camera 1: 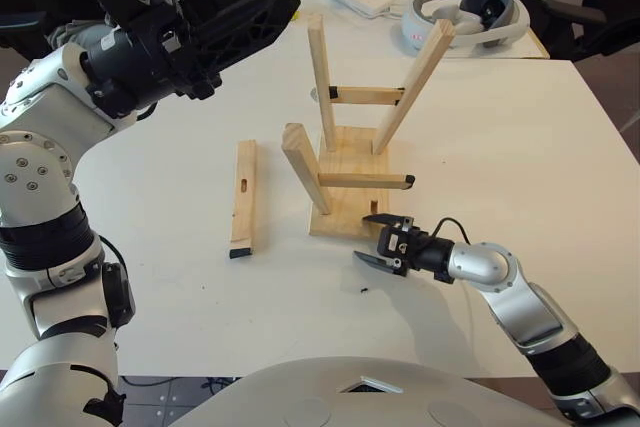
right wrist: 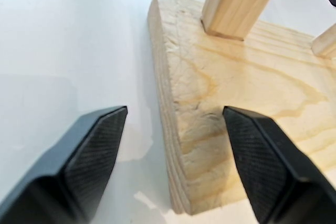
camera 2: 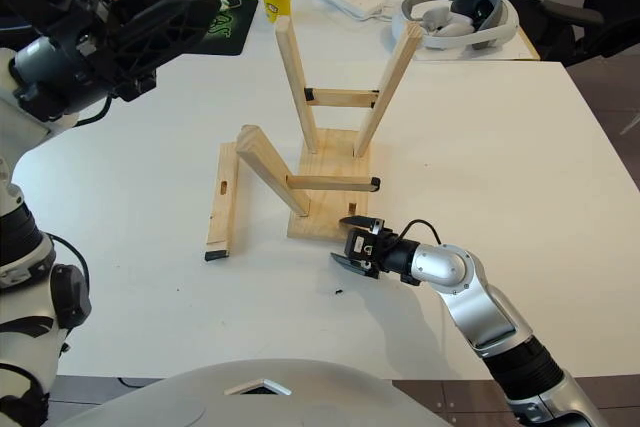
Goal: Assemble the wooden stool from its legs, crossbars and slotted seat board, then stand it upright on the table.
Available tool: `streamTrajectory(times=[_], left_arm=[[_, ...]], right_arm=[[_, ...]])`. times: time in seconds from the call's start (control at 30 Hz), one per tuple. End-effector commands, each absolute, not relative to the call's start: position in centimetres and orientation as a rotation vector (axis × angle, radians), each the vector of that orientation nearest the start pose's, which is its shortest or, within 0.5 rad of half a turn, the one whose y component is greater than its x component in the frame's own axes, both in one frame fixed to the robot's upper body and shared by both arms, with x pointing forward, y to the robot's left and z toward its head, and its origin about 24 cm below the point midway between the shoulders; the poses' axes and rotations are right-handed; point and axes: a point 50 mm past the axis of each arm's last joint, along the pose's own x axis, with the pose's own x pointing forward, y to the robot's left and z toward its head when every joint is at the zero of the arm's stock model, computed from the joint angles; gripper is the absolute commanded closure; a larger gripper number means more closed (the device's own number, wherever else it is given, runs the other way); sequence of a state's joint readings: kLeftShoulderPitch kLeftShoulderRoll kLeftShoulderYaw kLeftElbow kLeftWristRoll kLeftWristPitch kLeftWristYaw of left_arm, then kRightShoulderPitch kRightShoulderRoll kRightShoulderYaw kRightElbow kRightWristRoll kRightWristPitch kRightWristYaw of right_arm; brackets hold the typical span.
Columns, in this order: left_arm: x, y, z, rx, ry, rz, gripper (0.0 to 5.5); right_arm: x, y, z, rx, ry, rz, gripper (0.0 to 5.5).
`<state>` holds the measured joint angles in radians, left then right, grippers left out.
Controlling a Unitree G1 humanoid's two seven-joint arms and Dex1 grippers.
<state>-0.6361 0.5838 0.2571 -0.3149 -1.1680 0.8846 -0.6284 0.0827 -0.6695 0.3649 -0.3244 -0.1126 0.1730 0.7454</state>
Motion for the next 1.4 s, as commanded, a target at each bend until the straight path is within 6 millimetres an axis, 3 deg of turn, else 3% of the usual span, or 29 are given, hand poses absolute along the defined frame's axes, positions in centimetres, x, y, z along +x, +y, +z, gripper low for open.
streamTrajectory(times=[0.03,0.2,0.47,0.63,1.23,1.3,1.4], left_arm=[[26.3,14.7,26.8,-0.298,-0.187,-1.227,3.58],[26.2,13.1,25.9,-0.337,-0.144,-1.271,4.32],[26.5,11.9,25.6,-0.317,-0.108,-1.310,5.48],[26.6,11.5,26.4,-0.300,-0.130,-1.317,5.50],[26.5,11.2,27.5,-0.240,-0.159,-1.326,5.50],[26.5,11.1,27.1,-0.240,-0.137,-1.333,5.50],[26.3,10.9,24.4,-0.265,-0.024,-1.343,5.50]], right_arm=[[18.9,-15.3,2.6,-0.695,0.417,1.110,2.13],[18.9,-15.0,2.5,-0.695,0.418,1.120,2.13],[18.8,-14.8,2.4,-0.690,0.424,1.137,3.21],[18.7,-14.8,2.4,-0.683,0.431,1.143,3.75],[18.2,-14.8,2.0,-0.669,0.460,1.153,3.86],[18.2,-14.8,2.0,-0.667,0.461,1.153,3.86],[18.1,-14.8,2.0,-0.667,0.464,1.155,3.86]])
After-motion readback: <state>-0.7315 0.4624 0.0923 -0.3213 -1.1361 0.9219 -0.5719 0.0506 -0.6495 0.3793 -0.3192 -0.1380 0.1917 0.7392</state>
